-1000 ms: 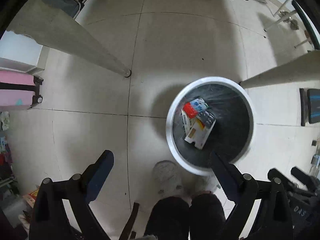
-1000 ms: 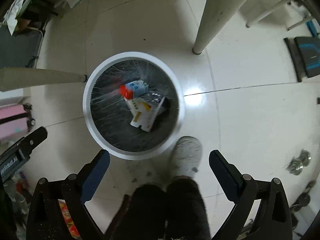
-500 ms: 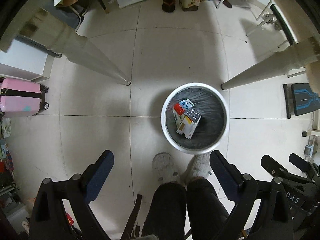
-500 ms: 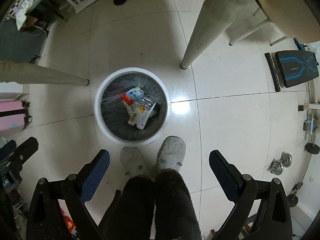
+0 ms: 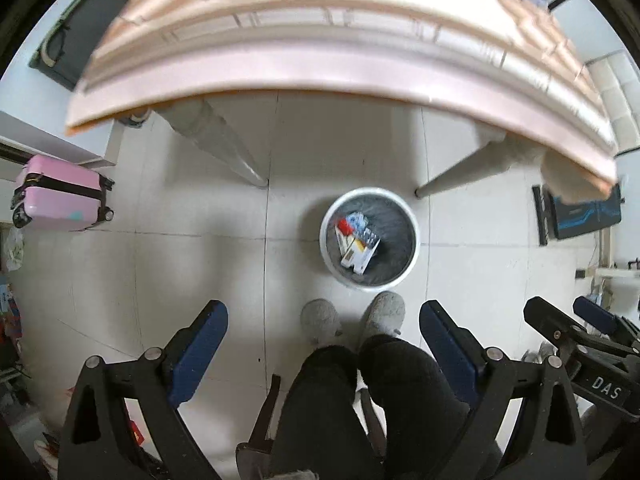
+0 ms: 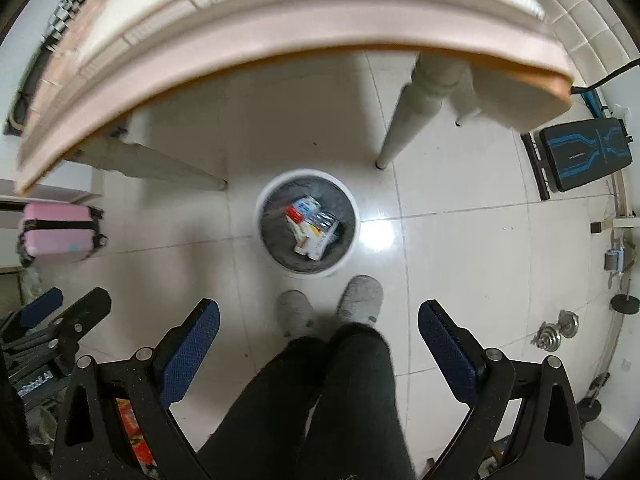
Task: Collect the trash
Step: 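Raise both tools from the bin back toward the table, then grasp the green-white medicine box with left tool while right tool grasps the blue tissue pack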
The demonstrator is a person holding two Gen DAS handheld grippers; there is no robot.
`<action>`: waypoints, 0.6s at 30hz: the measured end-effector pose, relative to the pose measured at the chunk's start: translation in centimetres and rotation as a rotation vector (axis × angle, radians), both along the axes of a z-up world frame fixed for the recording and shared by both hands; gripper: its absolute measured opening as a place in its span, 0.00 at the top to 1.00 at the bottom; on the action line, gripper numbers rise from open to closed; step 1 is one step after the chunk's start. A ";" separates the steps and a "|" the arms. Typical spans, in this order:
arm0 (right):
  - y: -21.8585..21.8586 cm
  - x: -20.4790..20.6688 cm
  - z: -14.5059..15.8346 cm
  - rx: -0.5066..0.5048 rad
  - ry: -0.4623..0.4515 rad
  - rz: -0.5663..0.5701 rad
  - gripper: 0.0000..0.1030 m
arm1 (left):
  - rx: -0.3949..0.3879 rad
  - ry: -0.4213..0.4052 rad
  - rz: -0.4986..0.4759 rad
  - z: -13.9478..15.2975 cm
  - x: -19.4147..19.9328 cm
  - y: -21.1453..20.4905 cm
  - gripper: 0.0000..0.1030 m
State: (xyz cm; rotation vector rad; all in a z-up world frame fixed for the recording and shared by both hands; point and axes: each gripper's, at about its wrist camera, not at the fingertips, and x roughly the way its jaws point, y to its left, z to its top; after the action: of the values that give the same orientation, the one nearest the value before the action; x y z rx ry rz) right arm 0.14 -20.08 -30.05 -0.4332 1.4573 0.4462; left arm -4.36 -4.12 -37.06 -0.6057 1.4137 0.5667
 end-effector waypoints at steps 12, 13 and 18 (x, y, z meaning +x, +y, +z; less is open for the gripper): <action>5.8 11.5 13.2 0.178 -0.056 -0.052 0.02 | 0.127 -0.049 0.165 5.7 8.6 8.0 0.05; 6.5 14.1 14.0 0.180 -0.067 -0.058 0.02 | 0.123 -0.049 0.187 5.5 10.2 9.0 0.05; 10.4 26.5 15.6 0.189 -0.080 -0.085 0.02 | 0.031 -0.045 0.348 5.4 17.6 13.7 0.05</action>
State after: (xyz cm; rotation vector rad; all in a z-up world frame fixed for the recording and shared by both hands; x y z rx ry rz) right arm 26.59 -9.67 -14.49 -0.2345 1.3371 0.4888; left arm 13.26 9.57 -31.65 -0.8426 1.2623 0.8432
